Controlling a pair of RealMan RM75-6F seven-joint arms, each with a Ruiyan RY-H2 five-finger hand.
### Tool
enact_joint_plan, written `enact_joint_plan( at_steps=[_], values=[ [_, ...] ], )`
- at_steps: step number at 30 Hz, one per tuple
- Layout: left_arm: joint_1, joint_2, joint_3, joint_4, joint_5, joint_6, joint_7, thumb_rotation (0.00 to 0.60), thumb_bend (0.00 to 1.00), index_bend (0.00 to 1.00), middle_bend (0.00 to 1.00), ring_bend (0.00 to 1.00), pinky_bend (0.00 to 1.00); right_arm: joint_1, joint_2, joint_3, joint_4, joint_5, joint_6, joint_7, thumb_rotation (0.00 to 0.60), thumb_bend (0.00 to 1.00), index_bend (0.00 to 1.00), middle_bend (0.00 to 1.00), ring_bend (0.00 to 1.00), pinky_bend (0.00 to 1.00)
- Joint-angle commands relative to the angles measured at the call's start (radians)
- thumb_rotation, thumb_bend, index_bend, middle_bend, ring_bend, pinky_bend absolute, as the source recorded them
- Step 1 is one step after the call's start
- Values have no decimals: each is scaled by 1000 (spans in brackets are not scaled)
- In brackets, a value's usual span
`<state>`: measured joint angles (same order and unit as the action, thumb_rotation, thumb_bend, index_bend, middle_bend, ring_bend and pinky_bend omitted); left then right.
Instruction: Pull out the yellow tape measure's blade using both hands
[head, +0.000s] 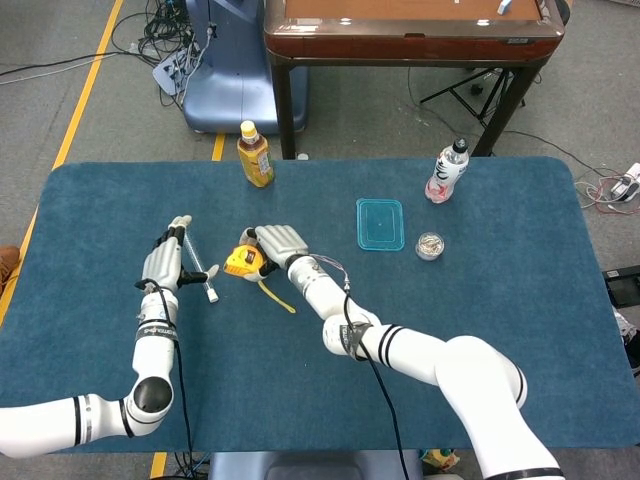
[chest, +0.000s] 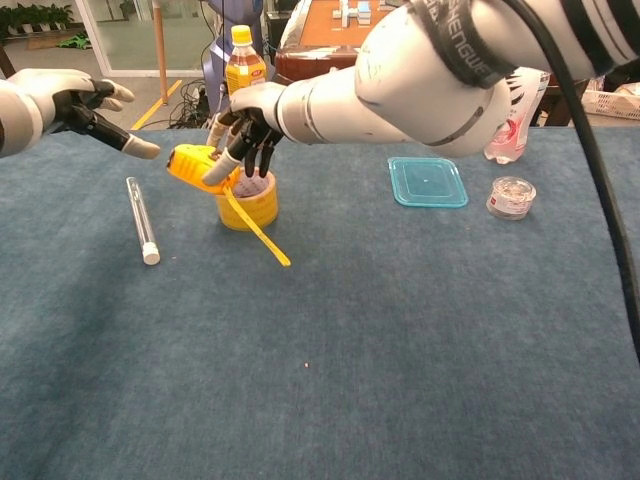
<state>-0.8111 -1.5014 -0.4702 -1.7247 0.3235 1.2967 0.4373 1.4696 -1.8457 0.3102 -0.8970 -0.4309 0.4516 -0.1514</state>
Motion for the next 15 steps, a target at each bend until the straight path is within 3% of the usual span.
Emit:
enact_joint_plan(
  at_steps=[1,15],
  values=[
    [-1,-5,1,5,-1,4,5,600,204,0,0,0,0,2,-7,10,13,-11,-5,10,600,611,625,626,506,422],
    [-5,-29,-10,20,-14,-2,14,600,204,0,0,0,0,3,-38,25,77,-36,-26,35,600,612,625,626,506,422]
  ],
)
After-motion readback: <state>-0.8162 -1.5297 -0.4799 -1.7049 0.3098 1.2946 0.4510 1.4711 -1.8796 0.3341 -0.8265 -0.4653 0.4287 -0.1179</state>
